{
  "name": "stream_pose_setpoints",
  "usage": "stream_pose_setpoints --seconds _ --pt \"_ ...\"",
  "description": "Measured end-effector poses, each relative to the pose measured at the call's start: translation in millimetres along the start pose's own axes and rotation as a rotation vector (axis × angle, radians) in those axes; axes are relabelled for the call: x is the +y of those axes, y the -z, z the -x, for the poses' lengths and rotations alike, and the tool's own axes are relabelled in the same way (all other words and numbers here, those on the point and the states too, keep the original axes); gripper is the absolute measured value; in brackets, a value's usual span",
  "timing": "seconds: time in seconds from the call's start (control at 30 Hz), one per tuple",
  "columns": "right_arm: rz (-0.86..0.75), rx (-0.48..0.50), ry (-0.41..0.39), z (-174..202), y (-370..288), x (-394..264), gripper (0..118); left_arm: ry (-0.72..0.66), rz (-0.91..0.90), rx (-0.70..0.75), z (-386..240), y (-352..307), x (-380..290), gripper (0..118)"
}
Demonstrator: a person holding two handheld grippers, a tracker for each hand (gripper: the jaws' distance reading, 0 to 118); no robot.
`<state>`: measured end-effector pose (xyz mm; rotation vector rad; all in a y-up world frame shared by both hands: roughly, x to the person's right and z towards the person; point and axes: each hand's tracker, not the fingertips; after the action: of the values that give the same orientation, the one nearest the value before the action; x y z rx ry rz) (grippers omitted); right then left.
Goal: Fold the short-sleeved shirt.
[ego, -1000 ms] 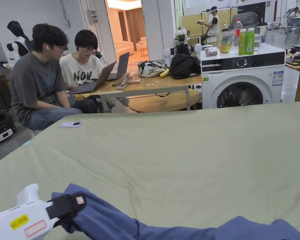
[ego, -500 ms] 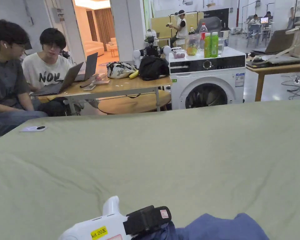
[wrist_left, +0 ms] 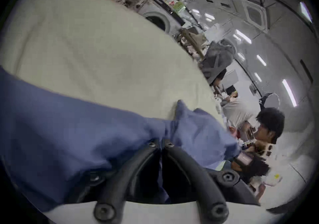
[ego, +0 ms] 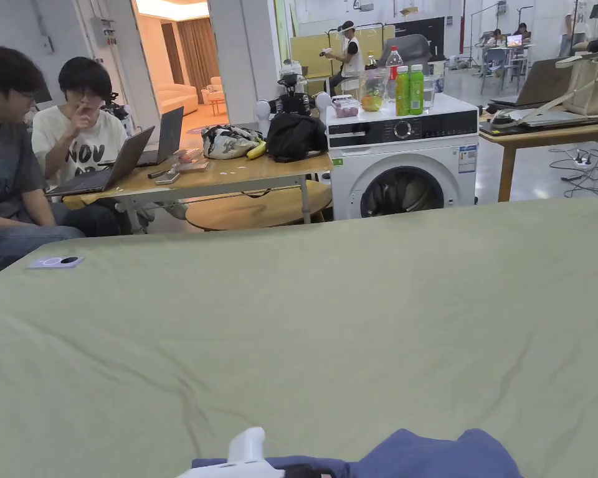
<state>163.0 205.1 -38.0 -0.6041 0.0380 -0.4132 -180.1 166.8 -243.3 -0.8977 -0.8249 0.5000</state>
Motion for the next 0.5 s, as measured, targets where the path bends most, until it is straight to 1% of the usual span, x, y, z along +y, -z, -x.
stream_pose_setpoints --seconds 0.03,0.07,0.1,0.13,0.23,0.3,0.33,0.4,0.47,0.5 --pt "0.006 0.001 -0.012 2.1 3.1 1.4 0 0.033 -0.125 -0.067 0.6 -24.8 3.2 20" --pt "0.005 0.002 -0.022 4.3 4.2 2.3 0 0.011 -0.220 -0.110 5.0 -46.6 7.4 42" --pt "0.004 0.006 -0.027 6.1 5.3 3.5 0 -0.056 -0.293 -0.148 13.7 -69.0 12.3 69" --pt "0.005 0.017 -0.027 6.6 6.6 4.9 0 -0.126 -0.297 -0.127 25.7 -86.7 16.1 76" --pt "0.009 0.034 -0.019 8.7 11.1 6.3 0 -0.247 -0.298 0.032 69.0 -130.5 18.6 76" --pt "0.012 0.039 -0.016 9.7 12.8 5.0 0 -0.312 -0.301 0.105 93.6 -140.3 5.1 76" --pt "0.016 0.042 -0.017 10.4 13.3 4.5 0 -0.348 -0.285 0.104 104.3 -137.2 -0.3 76" --pt "0.023 0.042 -0.022 12.1 14.2 3.9 0 -0.421 -0.274 0.059 117.3 -125.4 -12.5 76" --pt "0.029 0.047 -0.023 12.7 14.4 4.1 0 -0.467 -0.235 -0.028 122.4 -100.5 -20.5 74" --pt "0.030 0.047 -0.023 13.2 13.8 4.3 0 -0.474 -0.237 -0.084 121.1 -89.8 -22.9 61"
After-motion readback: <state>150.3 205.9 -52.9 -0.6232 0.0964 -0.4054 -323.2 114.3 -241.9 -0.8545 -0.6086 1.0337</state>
